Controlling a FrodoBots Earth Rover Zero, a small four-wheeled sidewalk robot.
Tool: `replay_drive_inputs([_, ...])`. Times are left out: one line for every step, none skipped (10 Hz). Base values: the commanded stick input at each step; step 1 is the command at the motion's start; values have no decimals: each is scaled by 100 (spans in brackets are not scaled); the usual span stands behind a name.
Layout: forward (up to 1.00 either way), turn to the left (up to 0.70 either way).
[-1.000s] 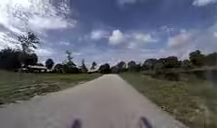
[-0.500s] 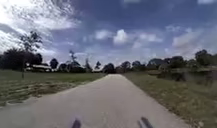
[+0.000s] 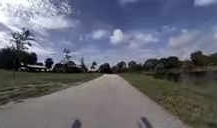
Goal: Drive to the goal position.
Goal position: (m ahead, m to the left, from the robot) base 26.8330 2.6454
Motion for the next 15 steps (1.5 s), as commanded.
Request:
replay_drive_inputs([69,21])
replay_drive_inputs([69,8])
replay_drive_inputs([69,3])
replay_drive_inputs([69,3])
replay_drive_inputs([69,3])
replay_drive_inputs([69,3])
replay_drive_inputs([69,3])
replay_drive_inputs([69,3])
replay_drive_inputs([69,3])
replay_drive_inputs([69,3])
replay_drive_inputs([69,3])
replay_drive_inputs([69,3])
replay_drive_inputs([69,3])
replay_drive_inputs([69,3])
replay_drive_inputs([69,3])
